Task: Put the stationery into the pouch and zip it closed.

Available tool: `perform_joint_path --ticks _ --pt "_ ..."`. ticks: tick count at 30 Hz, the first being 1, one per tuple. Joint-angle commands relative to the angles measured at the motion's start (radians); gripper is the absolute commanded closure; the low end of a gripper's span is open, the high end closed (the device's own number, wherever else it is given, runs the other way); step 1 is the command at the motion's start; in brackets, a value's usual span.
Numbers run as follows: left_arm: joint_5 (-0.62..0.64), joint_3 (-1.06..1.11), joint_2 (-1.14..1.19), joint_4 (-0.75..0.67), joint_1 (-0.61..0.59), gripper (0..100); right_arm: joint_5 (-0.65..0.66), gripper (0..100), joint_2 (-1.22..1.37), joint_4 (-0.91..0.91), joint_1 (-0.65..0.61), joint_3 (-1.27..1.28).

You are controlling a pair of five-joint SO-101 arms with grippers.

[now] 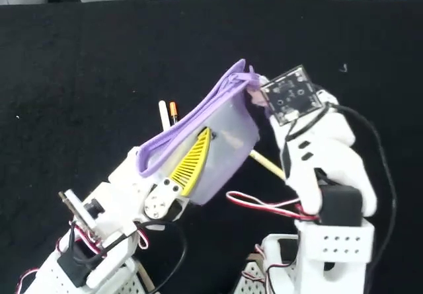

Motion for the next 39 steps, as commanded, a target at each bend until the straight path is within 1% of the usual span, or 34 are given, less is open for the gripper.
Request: perform_joint_path --ticks 1,3,4,7,9,12,18,20,25,28,31,34,37,39 --pt "0.012 -0.025 -0.002 0.077 -0.059 93 0.011 98.7 -0.031 0.083 0.021 -0.142" --pt "0.014 -0.025 -0.002 0.106 -0.077 87 0.012 98.7 -0.061 0.143 0.018 -0.203" --pt "0.015 -0.025 -0.002 0.126 -0.079 86 0.012 98.7 -0.073 0.17 0.015 -0.239" --pt "0.014 -0.047 -0.006 0.187 -0.076 86 0.018 98.7 -0.093 0.267 0.014 -0.358" --pt "0.014 -0.088 -0.008 0.245 -0.076 85 0.057 98.7 -0.094 0.339 0.014 -0.444" --pt "0.014 -0.177 -0.008 0.358 -0.076 85 0.104 98.7 -0.093 0.419 0.02 -0.558" --pt "0.009 -0.371 -0.003 0.614 -0.082 78 0.146 98.7 -0.091 0.496 0.025 -0.707" --pt "0.005 -0.433 -0.003 0.68 -0.084 77 0.146 98.7 -0.09 0.505 0.063 -0.737" --pt "-0.061 -0.595 -0.003 0.813 -0.082 76 0.143 98.7 -0.016 0.502 0.222 -0.803" --pt "-0.063 -0.702 -0.003 0.875 -0.082 76 0.138 98.7 0.065 0.52 0.276 -0.881" --pt "-0.064 -0.811 -0.002 0.936 -0.088 77 0.138 98.7 0.136 0.577 0.298 -1.015" --pt "-0.06 -0.865 0.0 0.967 -0.183 77 0.137 98.7 0.202 0.661 0.299 -1.178" --pt "-0.057 -0.832 0.043 0.964 -0.315 77 0.137 98.7 0.283 0.747 0.301 -1.33" --pt "-0.057 -0.788 0.12 0.928 -0.398 77 0.137 98.7 0.349 0.775 0.302 -1.417"
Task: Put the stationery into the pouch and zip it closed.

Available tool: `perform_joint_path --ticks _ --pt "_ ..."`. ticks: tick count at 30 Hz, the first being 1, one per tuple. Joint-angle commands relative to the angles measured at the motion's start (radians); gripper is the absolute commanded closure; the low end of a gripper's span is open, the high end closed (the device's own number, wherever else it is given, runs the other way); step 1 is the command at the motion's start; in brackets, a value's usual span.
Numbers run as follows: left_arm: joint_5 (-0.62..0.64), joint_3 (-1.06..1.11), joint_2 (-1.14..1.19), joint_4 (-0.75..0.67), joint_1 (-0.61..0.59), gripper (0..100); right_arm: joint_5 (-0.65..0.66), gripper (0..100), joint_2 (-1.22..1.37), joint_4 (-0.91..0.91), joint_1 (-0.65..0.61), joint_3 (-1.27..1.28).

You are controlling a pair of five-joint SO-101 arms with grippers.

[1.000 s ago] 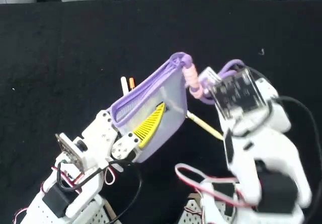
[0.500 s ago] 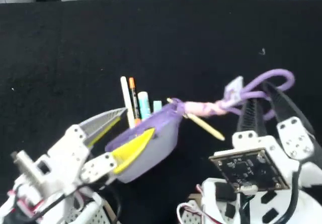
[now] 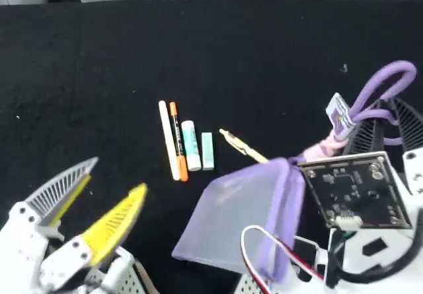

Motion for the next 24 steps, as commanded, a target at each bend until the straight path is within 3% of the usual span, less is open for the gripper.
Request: perform_joint_path --ticks 1,5,9,17,24 --pt "-0.006 0.056 0.17 -0.061 -0.194 77 -0.003 98.7 0.131 0.041 0.017 -0.182" --pt "0.017 0.147 0.391 -0.207 -0.378 77 -0.037 98.7 0.249 0.041 0.017 -0.318" --pt "0.078 0.219 0.589 -0.331 -0.456 77 -0.044 98.7 0.354 0.025 0.017 -0.423" --pt "0.078 0.371 0.884 -0.601 -0.44 77 -0.046 98.7 0.545 -0.055 0.017 -0.446" --pt "0.072 0.418 1.054 -0.713 -0.363 76 -0.046 98.7 0.561 0.058 0.017 -0.455"
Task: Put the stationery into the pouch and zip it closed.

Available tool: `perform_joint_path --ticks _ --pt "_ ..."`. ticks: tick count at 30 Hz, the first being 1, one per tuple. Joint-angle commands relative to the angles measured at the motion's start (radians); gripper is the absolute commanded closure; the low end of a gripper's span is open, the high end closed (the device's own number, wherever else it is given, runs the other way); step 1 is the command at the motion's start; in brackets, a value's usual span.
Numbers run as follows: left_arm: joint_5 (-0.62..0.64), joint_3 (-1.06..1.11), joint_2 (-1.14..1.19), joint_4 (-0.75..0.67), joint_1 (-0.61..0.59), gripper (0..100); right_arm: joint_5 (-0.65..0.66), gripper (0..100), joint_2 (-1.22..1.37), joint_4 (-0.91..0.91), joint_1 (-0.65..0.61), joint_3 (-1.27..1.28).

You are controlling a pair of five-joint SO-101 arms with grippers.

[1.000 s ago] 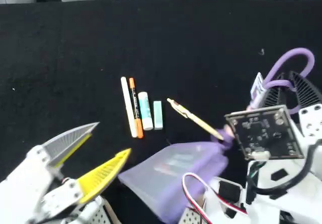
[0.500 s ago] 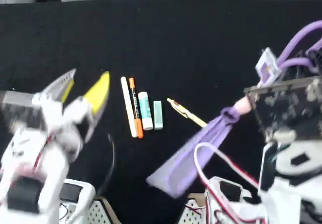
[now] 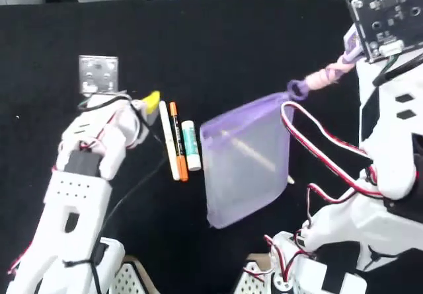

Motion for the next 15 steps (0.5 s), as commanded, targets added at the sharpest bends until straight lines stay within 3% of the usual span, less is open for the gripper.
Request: perform_joint_path --ticks 1,6,15 --pt "0.003 -0.012 0.094 -0.052 0.05 76 -0.021 98.7 -0.013 0.043 0.009 -0.031" --pt "0.003 -0.015 0.252 -0.117 0.087 76 -0.16 98.7 -0.062 0.038 0.103 0.025" --pt "0.003 -0.11 0.592 -0.206 0.13 76 -0.172 98.7 -0.102 0.021 0.19 0.031"
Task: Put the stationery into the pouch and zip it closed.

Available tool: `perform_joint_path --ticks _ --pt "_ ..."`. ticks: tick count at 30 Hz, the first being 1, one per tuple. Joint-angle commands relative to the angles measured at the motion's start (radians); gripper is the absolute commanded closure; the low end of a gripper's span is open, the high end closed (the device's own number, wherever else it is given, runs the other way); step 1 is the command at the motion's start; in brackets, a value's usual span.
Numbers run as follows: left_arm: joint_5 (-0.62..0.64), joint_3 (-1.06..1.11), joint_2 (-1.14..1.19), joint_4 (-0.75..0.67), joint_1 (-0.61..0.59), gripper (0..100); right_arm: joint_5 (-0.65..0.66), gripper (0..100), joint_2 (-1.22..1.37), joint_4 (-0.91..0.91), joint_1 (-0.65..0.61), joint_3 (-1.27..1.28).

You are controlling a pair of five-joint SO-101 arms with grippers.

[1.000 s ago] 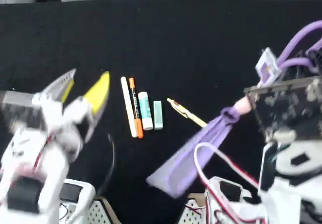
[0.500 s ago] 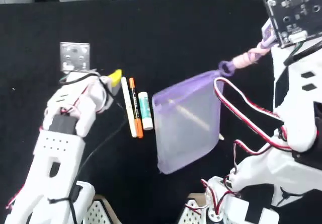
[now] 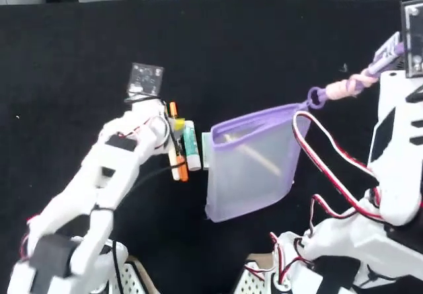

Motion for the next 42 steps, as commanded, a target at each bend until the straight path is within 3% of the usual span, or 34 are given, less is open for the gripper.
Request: perform_joint_path --ticks 1,4,9,18,21,30,42 --pt "0.003 -0.124 0.158 -0.02 -0.004 76 -0.011 98.7 -0.025 0.005 0.061 -0.005" --pt "0.003 -0.188 0.261 -0.015 -0.031 77 -0.011 98.7 -0.021 0.005 0.097 -0.001" --pt "0.003 -0.329 0.358 0.133 -0.024 77 -0.011 98.7 -0.028 0.009 0.097 0.001" --pt "0.014 -0.496 0.505 0.258 -0.031 77 -0.011 98.7 -0.028 0.023 0.098 0.005" --pt "0.066 -0.545 0.532 0.307 -0.038 77 -0.011 98.7 -0.028 0.023 0.098 0.005" --pt "0.101 -0.598 0.583 0.31 -0.065 97 -0.066 98.7 -0.03 0.026 0.1 0.035" --pt "0.103 -0.618 0.582 0.313 -0.073 97 -0.066 98.7 -0.03 0.025 0.1 0.093"
